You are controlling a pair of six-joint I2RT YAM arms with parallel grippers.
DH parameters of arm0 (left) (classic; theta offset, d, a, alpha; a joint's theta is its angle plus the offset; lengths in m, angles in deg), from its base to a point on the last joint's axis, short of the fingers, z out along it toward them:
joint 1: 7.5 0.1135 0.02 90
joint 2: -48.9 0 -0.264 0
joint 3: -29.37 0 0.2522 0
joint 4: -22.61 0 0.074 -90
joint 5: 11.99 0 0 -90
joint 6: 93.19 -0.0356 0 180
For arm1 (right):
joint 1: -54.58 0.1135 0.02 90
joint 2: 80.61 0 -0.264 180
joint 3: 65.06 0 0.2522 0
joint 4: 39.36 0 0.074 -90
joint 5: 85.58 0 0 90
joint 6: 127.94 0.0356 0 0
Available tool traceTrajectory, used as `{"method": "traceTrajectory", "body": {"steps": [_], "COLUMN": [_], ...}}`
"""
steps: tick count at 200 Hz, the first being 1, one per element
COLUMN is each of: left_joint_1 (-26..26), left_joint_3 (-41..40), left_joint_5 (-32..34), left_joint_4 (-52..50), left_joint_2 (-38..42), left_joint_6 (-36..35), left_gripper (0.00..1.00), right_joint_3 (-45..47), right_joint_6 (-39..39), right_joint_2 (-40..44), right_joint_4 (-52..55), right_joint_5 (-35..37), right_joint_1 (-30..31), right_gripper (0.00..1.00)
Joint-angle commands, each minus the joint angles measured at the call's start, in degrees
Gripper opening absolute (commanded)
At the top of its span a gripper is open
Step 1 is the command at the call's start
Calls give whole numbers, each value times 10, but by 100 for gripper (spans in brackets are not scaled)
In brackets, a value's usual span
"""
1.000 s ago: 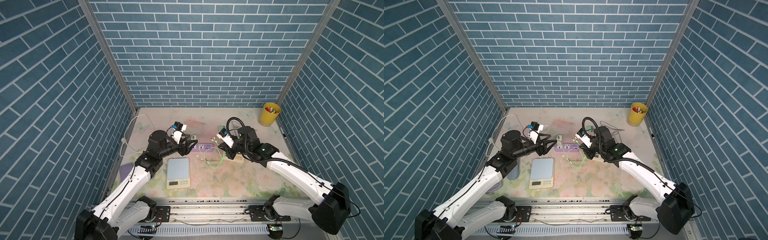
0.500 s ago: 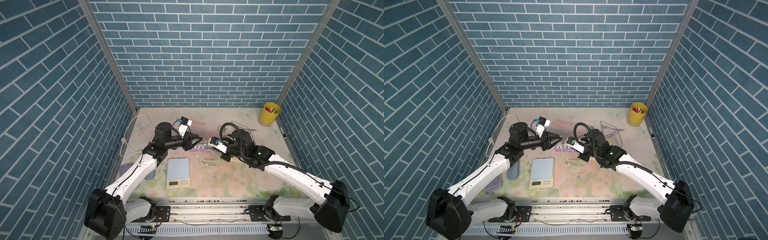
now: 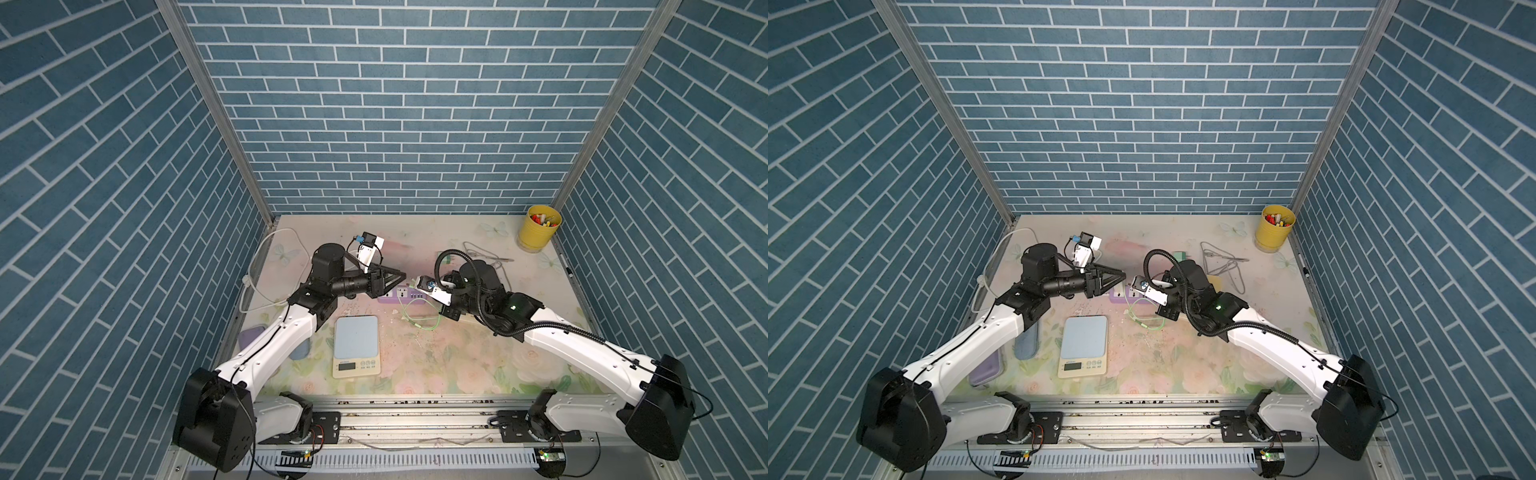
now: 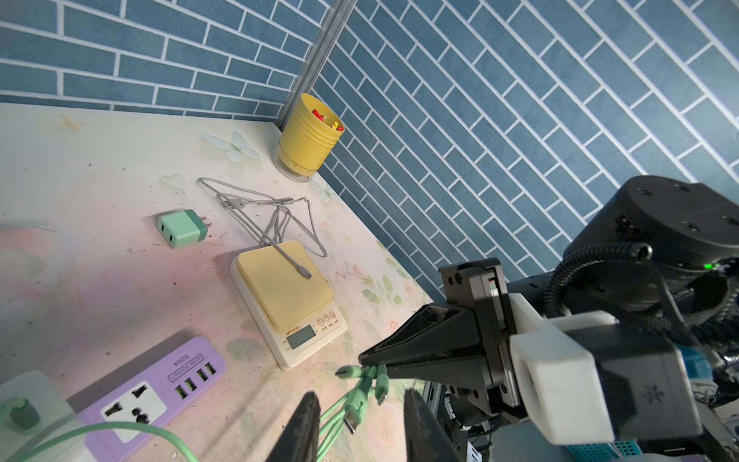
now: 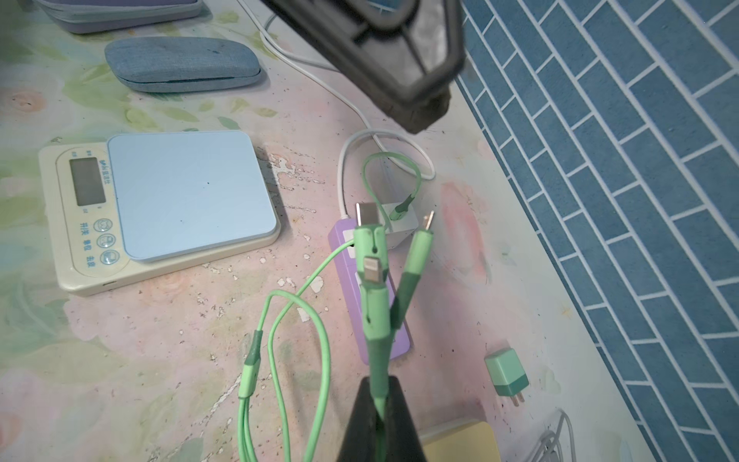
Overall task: Charge the electronic scale
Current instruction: Pick up the charging cable from the center of the board.
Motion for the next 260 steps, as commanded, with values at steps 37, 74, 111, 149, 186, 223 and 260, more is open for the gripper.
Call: {"method": "traceTrajectory", "body": {"steps": [37, 74, 111, 149, 186, 223, 260], "left_joint_1": [-4, -11, -23, -29, -31, -47, -83], "left_joint_3": [-20, -19, -19, -20, -16, 55, 161], "left_joint_5": [-1, -5, -5, -4, -6, 63, 161], "left_joint_4": [42, 52, 44, 39, 30, -176, -375], "left_joint_2": [-30, -42, -50, -53, -44, -34, -75], "left_joint_6": [75, 93, 96, 97, 93, -57, -204], "left_gripper": [31, 28, 28, 21, 0, 0, 0], "right_joint_3": [-1, 0, -1, 0, 5, 33, 104], "right_joint_6": [-28, -25, -20, -14, 1, 105, 289], "right_joint_2": [-15, -15, -14, -12, -10, 22, 134], "right_joint_4": [-28, -27, -31, -32, -38, -49, -34], "right_joint_5": [0, 0, 0, -1, 4, 8, -10], "right_joint_1": [3, 4, 5, 6, 6, 1, -78], "right_gripper": [0, 0, 0, 0, 0, 49, 61]}}
